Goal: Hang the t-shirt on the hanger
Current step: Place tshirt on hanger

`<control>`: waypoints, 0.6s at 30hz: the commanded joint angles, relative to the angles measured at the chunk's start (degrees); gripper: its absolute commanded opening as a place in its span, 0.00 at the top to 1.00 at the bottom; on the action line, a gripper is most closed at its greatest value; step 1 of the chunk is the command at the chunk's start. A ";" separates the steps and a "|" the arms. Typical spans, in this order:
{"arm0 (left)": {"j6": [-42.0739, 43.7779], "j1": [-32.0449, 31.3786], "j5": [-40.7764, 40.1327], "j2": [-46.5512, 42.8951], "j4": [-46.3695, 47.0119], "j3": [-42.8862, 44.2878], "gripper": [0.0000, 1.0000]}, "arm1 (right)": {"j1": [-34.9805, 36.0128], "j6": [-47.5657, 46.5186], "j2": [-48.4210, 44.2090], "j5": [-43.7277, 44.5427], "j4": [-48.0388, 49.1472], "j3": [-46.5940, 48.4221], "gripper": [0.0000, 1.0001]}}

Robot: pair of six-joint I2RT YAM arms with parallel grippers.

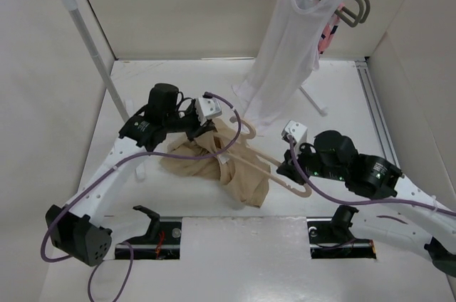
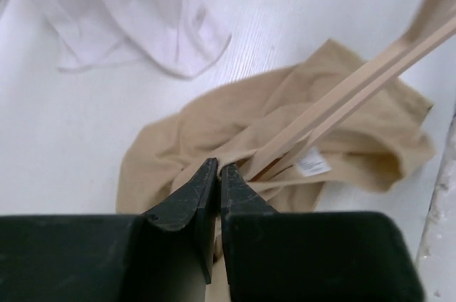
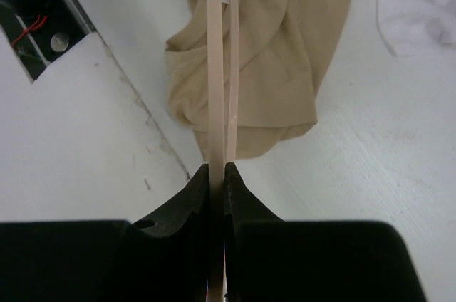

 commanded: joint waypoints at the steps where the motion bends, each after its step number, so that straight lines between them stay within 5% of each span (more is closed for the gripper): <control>1: -0.74 -1.70 6.70 -2.63 -3.80 6.06 1.00 | 0.63 -3.56 -2.66 1.63 15.96 -2.20 1.00; 11: 2.77 -5.31 11.36 -5.36 -12.33 8.72 1.00 | 0.63 -8.48 -2.06 6.02 37.41 -13.62 1.00; 14: 3.47 -5.31 7.87 -6.68 -10.41 5.81 0.63 | 0.63 -9.19 0.92 4.62 40.14 -15.74 1.00; 18: 7.15 -4.26 -4.43 -9.75 -8.38 3.61 0.39 | 0.63 -9.11 0.59 3.30 40.76 -19.17 1.00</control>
